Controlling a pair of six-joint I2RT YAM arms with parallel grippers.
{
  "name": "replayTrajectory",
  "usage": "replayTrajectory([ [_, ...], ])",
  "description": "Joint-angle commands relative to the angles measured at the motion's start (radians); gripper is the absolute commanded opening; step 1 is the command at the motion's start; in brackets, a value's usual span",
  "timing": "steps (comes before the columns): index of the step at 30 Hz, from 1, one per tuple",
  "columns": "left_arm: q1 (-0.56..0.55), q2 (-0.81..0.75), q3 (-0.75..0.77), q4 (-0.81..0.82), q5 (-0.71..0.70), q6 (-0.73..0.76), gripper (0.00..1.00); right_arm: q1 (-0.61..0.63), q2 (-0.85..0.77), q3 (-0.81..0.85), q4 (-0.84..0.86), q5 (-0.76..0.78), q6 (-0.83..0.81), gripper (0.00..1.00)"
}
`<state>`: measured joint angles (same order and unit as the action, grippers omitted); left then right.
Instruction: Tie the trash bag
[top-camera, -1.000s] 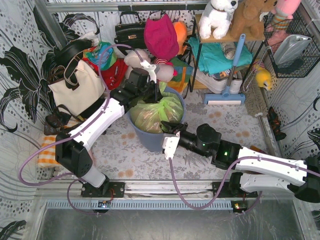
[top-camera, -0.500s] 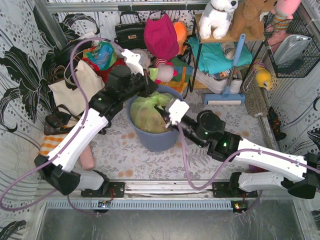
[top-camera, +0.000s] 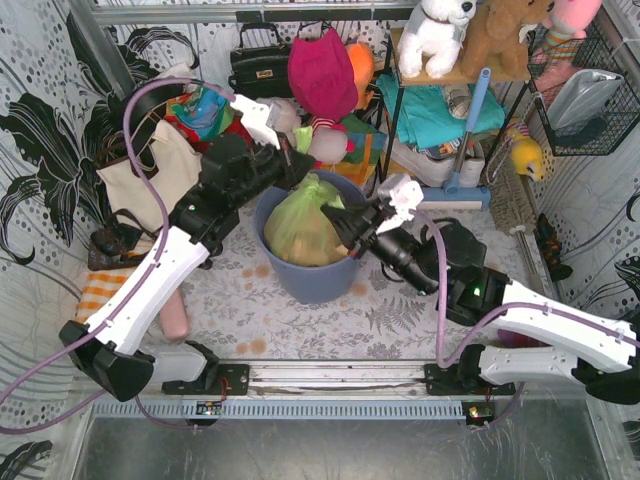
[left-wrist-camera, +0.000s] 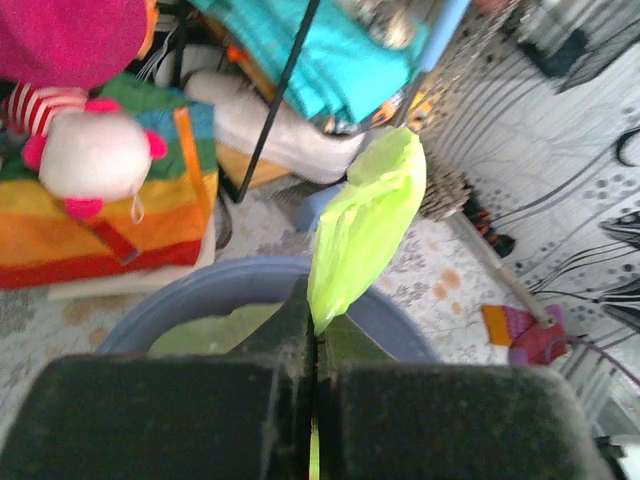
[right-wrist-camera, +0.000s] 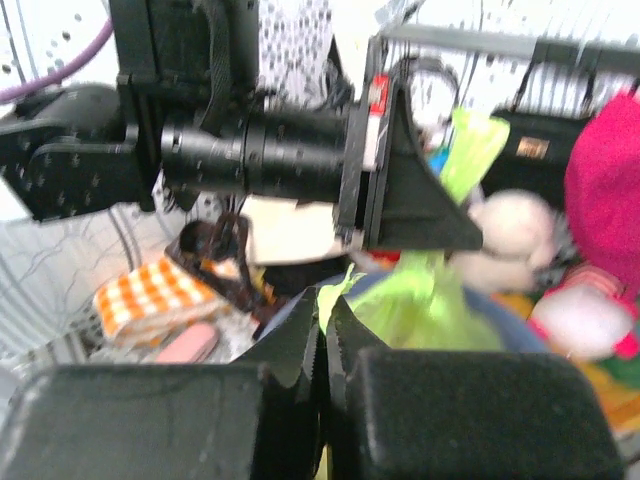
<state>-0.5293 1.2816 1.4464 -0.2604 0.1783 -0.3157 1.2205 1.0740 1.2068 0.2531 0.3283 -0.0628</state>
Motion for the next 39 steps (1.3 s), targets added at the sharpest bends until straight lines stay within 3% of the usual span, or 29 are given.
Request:
replayTrajectory([
  [1, 0.004, 0.008, -0.128, 0.099, -0.112, 0.045, 0.0, -0.003, -0.108, -0.204, -0.013, -0.01, 0.199, 0.0],
  [4, 0.005, 0.025, -0.153, 0.099, -0.181, 0.055, 0.0, -0.004, -0.147, -0.272, -0.004, -0.02, 0.282, 0.0],
  [9, 0.005, 0.082, -0.043, 0.026, -0.257, 0.074, 0.0, -0.002, -0.143, -0.226, 0.022, -0.079, 0.25, 0.0],
  [15, 0.005, 0.06, 0.055, 0.072, -0.169, 0.109, 0.0, -0.002, -0.119, -0.105, 0.014, -0.167, 0.205, 0.0],
  [20, 0.004, 0.018, -0.059, 0.149, -0.112, 0.087, 0.0, -0.003, -0.142, -0.156, -0.054, -0.134, 0.245, 0.0],
  [28, 0.005, 0.027, -0.219, 0.114, -0.258, 0.056, 0.0, -0.002, -0.244, -0.356, -0.175, -0.061, 0.428, 0.0],
  [34, 0.012, 0.076, -0.125, 0.027, -0.371, 0.06, 0.0, -0.001, -0.254, -0.338, -0.211, -0.093, 0.43, 0.0],
  [39, 0.011, 0.062, -0.036, 0.06, -0.268, 0.079, 0.0, -0.002, -0.224, -0.224, -0.208, -0.127, 0.402, 0.0],
])
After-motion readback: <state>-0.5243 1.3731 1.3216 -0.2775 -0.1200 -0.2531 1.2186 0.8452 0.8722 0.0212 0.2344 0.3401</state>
